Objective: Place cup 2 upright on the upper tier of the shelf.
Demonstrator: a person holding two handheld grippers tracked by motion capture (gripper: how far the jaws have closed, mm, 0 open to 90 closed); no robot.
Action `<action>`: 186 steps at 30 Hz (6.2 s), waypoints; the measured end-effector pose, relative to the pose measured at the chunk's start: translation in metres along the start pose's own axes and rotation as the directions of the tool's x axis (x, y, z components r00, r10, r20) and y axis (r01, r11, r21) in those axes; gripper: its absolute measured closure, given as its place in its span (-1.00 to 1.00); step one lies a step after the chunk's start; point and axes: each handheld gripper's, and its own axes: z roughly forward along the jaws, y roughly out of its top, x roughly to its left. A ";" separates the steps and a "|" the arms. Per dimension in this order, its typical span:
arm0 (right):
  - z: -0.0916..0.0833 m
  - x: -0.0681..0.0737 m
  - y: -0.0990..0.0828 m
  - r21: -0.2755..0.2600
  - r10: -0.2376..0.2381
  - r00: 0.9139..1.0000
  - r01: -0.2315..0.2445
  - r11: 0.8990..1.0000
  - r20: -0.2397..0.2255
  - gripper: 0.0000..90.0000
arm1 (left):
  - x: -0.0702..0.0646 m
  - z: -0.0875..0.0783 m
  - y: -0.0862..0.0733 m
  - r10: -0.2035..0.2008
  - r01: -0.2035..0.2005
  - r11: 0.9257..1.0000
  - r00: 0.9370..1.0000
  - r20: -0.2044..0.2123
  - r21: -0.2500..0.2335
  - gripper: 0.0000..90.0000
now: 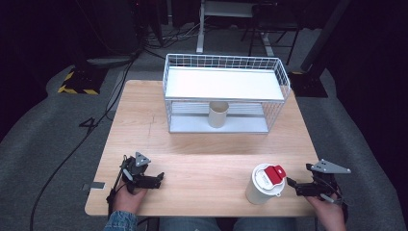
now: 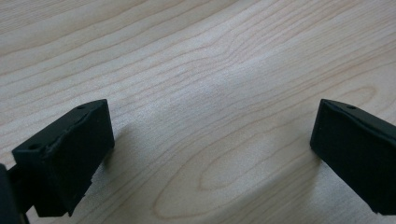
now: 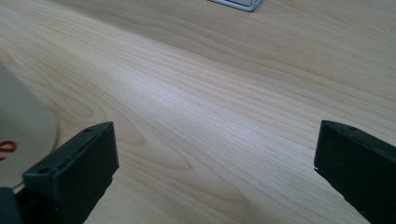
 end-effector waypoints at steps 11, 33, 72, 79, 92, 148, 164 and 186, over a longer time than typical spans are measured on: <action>-0.031 0.025 0.005 -0.038 -0.045 0.997 0.043 0.998 -0.070 -1.00 | 0.000 0.000 0.001 -0.001 0.001 1.000 1.000 -0.004 0.002 -1.00; -0.044 0.060 0.012 -0.059 -0.137 0.968 0.127 0.990 -0.211 -1.00 | 0.000 0.001 0.001 -0.007 0.007 1.000 1.000 -0.002 -0.001 -1.00; 0.016 0.091 0.004 -0.227 -0.151 0.915 0.067 0.972 -0.375 -1.00 | 0.000 0.001 0.001 -0.017 0.017 1.000 1.000 -0.019 0.000 -0.99; 0.022 0.096 0.002 -0.259 -0.162 0.922 0.070 0.963 -0.353 -1.00 | 0.000 0.001 0.001 -0.017 0.017 1.000 1.000 -0.019 0.000 -0.99; 0.027 0.101 -0.001 -0.276 -0.187 0.930 0.099 0.956 -0.316 -0.73 | 0.000 0.001 0.001 -0.017 0.017 1.000 1.000 -0.019 0.000 -0.99; 0.006 0.089 0.047 -0.331 -0.230 0.927 0.126 0.935 -0.297 -0.68 | 0.000 0.001 0.002 -0.020 0.020 1.000 1.000 -0.020 0.000 -0.99; -0.002 0.075 0.088 -0.368 -0.238 0.925 0.119 0.922 -0.297 -0.68 | 0.000 0.001 0.001 -0.020 0.020 1.000 1.000 -0.020 0.000 -0.99; -0.006 0.057 0.157 -0.388 -0.255 0.929 0.139 0.911 -0.267 -0.68 | 0.000 0.001 0.002 -0.017 0.017 1.000 1.000 -0.020 0.002 -0.99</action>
